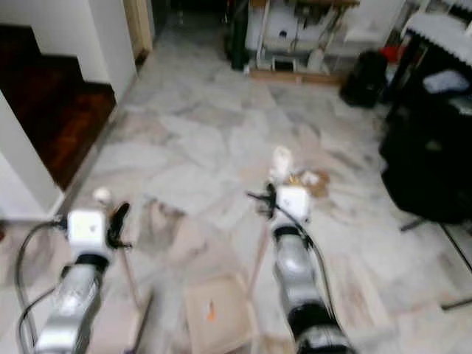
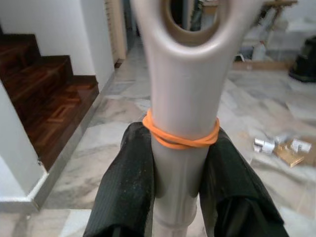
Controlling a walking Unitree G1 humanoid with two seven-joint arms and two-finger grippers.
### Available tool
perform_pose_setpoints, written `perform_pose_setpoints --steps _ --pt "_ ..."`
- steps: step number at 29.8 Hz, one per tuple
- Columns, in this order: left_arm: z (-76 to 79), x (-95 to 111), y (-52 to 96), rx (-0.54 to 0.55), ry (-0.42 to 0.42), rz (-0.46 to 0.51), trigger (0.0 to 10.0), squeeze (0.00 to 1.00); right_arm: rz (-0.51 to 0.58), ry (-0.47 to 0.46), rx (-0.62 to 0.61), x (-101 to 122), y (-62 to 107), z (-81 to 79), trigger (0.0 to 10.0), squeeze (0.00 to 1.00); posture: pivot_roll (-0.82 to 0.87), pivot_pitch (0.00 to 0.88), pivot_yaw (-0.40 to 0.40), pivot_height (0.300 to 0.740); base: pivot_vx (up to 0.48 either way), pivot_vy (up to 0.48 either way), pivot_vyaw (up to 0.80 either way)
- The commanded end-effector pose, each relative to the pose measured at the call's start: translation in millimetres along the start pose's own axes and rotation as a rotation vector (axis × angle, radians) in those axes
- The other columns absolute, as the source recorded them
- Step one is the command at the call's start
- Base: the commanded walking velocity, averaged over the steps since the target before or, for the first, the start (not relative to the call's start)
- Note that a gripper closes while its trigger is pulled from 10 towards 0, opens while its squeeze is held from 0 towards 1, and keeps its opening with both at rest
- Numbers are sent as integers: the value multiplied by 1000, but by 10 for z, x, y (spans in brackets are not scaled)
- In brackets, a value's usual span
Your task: Sweep floor
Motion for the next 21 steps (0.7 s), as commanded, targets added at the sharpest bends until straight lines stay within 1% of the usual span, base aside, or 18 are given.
perform_pose_setpoints --steps 1,9,12,18,19,21 --pt "-69 106 -16 15 -20 43 10000 0 62 7 35 186 -65 -133 10000 0 85 9 -57 740 319 0 0" --pt "-74 108 -21 20 -20 43 10000 0 57 0 32 183 -73 -124 10000 0 88 20 -59 740 316 0 0" --pt "-74 110 -23 19 -18 44 10000 0 55 2 32 182 -76 -124 10000 0 90 23 -60 740 319 0 -540" --pt "-82 116 -26 24 -19 45 10000 0 49 5 37 176 -81 -136 10000 0 93 28 -62 740 317 0 -794" --pt "-80 118 -25 24 -19 46 10000 0 51 5 38 179 -81 -137 10000 0 93 28 -62 740 319 0 -531" --pt "-77 117 -22 23 -18 46 10000 0 56 3 41 185 -78 -143 10000 0 92 31 -61 740 319 0 0"
Point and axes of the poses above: a point about 5 cm out from each wrist's last joint towards the gripper, its own y axis pointing back from the gripper into the wrist, its own x axis along the axis of the wrist's last joint, z = x × y, the point moved 6 cm from there along -y, pointing out of the wrist towards the gripper, and after that the axes turned 2 degrees about -y, right-handed, at the moved point
